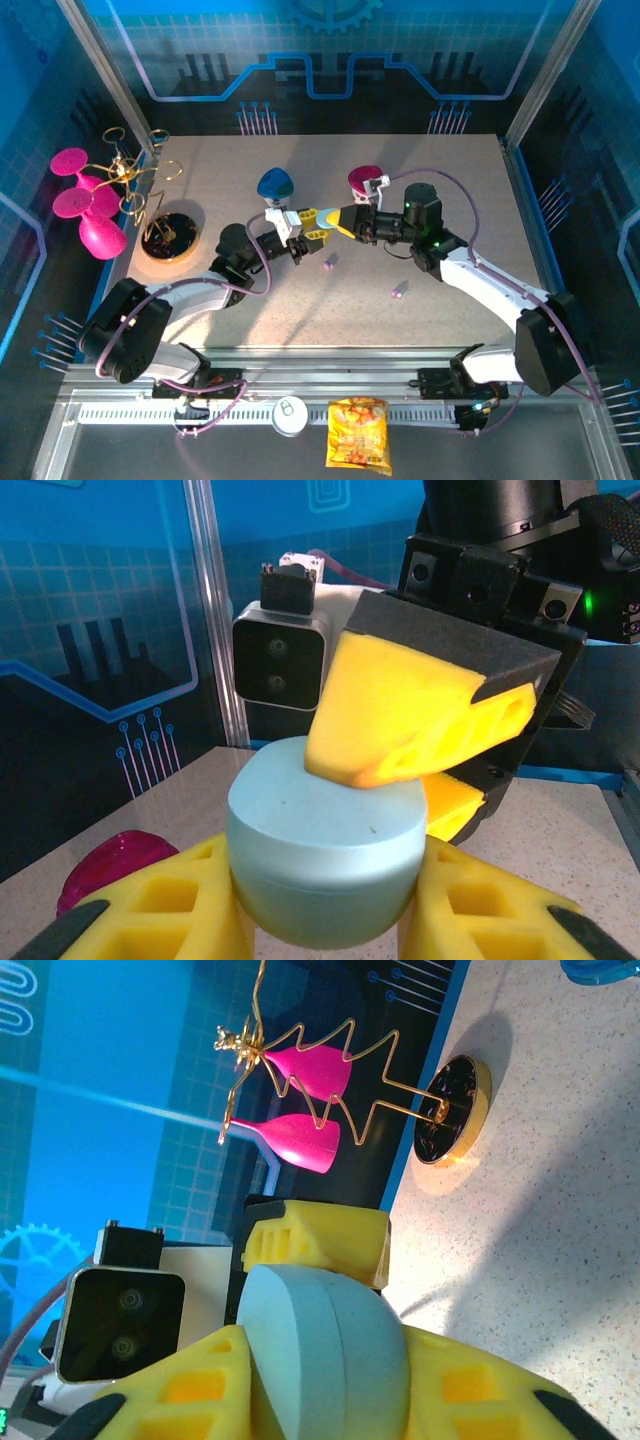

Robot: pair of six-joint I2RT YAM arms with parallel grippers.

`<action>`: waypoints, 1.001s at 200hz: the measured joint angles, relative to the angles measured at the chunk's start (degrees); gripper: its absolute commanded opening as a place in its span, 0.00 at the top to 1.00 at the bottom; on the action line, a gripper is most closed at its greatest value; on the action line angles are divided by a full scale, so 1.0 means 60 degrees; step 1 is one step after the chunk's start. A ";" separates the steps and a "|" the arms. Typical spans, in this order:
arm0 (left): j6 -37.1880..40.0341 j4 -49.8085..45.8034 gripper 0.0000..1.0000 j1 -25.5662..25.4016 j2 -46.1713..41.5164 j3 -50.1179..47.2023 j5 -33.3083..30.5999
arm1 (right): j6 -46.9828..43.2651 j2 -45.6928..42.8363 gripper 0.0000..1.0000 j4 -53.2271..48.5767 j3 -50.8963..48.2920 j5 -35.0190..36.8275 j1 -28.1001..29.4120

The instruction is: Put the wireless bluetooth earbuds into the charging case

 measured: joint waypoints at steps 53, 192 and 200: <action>0.0004 -0.0055 0.54 -0.0018 -0.0204 -0.0102 0.0051 | 0.0433 -0.0033 0.93 0.0630 -0.0266 -0.0178 -0.0011; 0.2044 -0.5468 0.01 -0.0415 -0.2827 -0.0189 -0.1483 | -0.2769 0.0251 0.93 -0.3260 -0.0233 0.3330 -0.2273; 0.2120 -0.5869 0.01 -0.0448 -0.2820 -0.0189 -0.1676 | -0.2969 0.0612 0.93 -0.3417 -0.0157 0.3625 -0.2477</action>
